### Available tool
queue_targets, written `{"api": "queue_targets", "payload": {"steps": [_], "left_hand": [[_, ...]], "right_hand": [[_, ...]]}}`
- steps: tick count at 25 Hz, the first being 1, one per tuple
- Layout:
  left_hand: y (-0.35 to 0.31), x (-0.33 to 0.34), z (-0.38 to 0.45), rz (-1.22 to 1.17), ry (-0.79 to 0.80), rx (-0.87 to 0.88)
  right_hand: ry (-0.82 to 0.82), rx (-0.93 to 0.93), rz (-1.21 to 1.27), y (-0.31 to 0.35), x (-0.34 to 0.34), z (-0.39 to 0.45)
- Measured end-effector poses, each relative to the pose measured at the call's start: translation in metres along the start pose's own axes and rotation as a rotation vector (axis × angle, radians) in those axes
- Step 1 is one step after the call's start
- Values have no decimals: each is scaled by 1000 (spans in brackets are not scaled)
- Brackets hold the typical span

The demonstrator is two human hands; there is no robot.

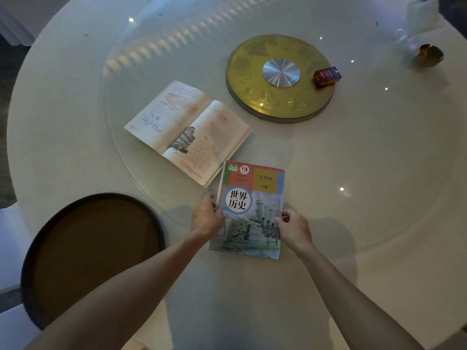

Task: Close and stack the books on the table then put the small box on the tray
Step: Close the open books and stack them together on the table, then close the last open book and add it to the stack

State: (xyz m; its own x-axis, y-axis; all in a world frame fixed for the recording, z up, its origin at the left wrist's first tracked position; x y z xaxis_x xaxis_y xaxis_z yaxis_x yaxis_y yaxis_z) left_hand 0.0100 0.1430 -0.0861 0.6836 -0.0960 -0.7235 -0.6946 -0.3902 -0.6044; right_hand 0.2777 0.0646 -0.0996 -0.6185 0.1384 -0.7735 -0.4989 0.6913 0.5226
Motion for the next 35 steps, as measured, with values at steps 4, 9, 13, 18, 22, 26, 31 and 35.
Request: {"api": "queue_targets", "payload": {"steps": [4,9,13,18,22,26,31,35], "left_hand": [[-3,3,4,21,47,40],[-2,5,9,10,89,43],[-4,6,14,50,87,87],[6,-19,41,-215,-14,-204],[20,-50,80,-440,-197,-486],[17,-57,106,-574,-175,-547],[31,-52,123,-705,-111,-665],[35,-57,125,-816,-82,-663]], "right_hand": [[-22,11,-40,3,4,-1],[-36,1,-86,8,2,-1],[-17,14,-85,6,3,-1],[-16,79,-49,18,-4,11],[-164,-107,-10,71,-10,24],[-133,-327,74,145,13,30],[159,-464,10,215,59,34],[247,-663,-195,235,84,32]]}}
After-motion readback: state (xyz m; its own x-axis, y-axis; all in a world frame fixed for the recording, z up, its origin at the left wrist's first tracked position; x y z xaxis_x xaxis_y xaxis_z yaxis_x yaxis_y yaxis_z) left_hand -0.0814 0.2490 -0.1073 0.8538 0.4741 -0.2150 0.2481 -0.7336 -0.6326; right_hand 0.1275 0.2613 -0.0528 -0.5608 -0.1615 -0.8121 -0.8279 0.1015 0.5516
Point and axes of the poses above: each hand's wrist, its own z-axis towards the middle knuckle, its own x-axis out of the palm, y = z × x, the point moved 9 cm from there along z, towards the middle knuckle, and after that the axes turned 15 degrees about -y, right-handed, at the moved point
